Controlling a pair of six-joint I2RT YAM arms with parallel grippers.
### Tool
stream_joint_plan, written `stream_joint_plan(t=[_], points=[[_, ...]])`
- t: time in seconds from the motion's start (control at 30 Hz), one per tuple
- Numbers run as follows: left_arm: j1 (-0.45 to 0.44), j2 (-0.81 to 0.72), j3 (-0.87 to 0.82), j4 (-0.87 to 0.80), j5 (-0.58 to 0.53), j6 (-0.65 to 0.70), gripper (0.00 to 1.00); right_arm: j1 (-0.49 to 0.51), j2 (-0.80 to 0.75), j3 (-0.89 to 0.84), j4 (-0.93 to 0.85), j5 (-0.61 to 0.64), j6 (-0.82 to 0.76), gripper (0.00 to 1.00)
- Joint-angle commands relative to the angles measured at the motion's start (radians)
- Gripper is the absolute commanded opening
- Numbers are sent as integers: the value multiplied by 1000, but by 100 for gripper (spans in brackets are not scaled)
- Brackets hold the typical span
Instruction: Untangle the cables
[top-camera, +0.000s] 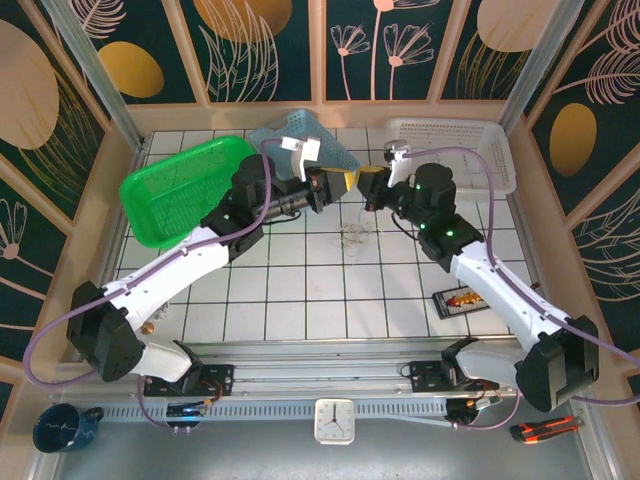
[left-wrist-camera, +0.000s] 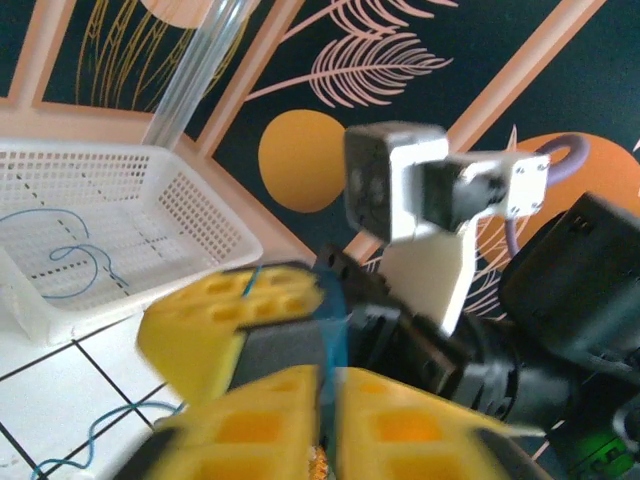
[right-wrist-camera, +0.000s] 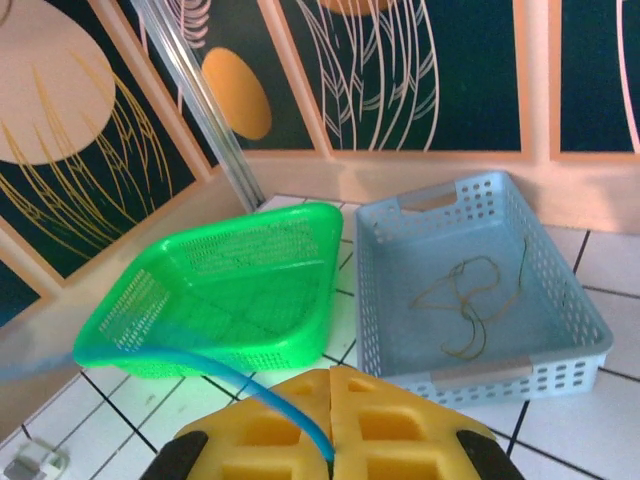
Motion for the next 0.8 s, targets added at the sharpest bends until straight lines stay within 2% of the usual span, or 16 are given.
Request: stream_joint_plan(t=[0.0,0.1,0.2,0.27,0.47,0.63,0.77], points=[[-3,-59,-87,74,-73,31,50,0,-18,87,-11,28,20,0],[-1,-118,-208,158,-184,46,68,-2,-30,134,-52,34,42,0],[-1,-156,-354,239,-263,80,76,-1,-42,170,-76,16,66,0],[-1,-148,-404,261,-273,130,80,-1,-43,197,-89,-11,85,0],[-1,-23,-412,280,-217,253,85,4,-24,258,-87,-94,147,0],[-1,84,-358,357,-136,290,87,39,-6,263,-55,-126,195,0],[-1,163,-297,375,-125,299,89,84,17,263,-34,-133,216,0]])
